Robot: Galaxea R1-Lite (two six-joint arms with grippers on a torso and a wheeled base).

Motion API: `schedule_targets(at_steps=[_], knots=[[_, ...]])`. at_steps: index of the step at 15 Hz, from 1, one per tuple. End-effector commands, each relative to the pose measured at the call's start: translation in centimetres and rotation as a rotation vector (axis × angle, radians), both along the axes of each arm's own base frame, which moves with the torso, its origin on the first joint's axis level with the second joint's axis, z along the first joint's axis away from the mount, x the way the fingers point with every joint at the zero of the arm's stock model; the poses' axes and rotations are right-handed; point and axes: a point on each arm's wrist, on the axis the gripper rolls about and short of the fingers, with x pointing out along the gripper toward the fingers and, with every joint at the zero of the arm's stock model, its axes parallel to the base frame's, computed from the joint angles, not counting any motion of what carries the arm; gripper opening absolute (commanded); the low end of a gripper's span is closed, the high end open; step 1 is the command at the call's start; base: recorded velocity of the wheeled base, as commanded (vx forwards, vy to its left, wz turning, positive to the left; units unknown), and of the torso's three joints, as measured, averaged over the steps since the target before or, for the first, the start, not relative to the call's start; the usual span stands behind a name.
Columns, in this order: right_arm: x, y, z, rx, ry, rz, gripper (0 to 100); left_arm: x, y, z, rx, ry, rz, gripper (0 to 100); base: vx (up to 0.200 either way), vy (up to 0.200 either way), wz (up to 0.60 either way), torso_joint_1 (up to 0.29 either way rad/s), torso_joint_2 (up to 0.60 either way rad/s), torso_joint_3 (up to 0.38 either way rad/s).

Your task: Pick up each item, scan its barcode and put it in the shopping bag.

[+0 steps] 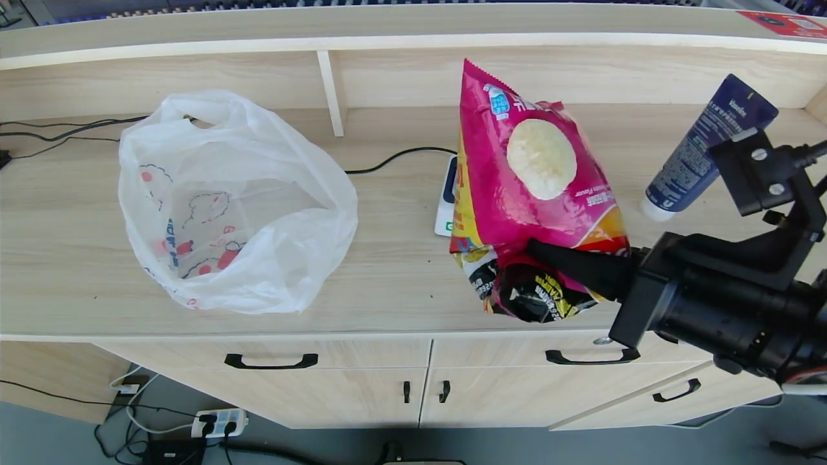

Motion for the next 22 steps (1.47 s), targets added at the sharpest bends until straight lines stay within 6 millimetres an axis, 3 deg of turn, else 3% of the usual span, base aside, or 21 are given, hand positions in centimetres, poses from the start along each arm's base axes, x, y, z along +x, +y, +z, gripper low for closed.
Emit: schedule_targets(at_steps=[1,6,8,9,11,22], knots=[[-0.4,2.7,2.9,-0.029,0.019,-0.017,0,0.0,0.0,0.0,0.0,0.0,0.0,100,0.0,0.0,0.0,0.0,0.0,0.0],[3.6,5.7,4.1,-0.154,0.078,-0.184,0,0.0,0.0,0.0,0.0,0.0,0.0,100,0.0,0.0,0.0,0.0,0.0,0.0],[5.7,6.4,3.3,-0.231,0.137,-0.224,0,0.0,0.0,0.0,0.0,0.0,0.0,100,0.0,0.0,0.0,0.0,0.0,0.0],[5.7,6.4,3.3,-0.232,0.138,-0.226,0,0.0,0.0,0.0,0.0,0.0,0.0,100,0.0,0.0,0.0,0.0,0.0,0.0],[8.5,7.2,3.3,-0.249,0.158,-0.261,0,0.0,0.0,0.0,0.0,0.0,0.0,100,0.0,0.0,0.0,0.0,0.0,0.0],[9.3,6.2,3.1,-0.262,0.18,-0.293,0,0.0,0.0,0.0,0.0,0.0,0.0,100,0.0,0.0,0.0,0.0,0.0,0.0]])
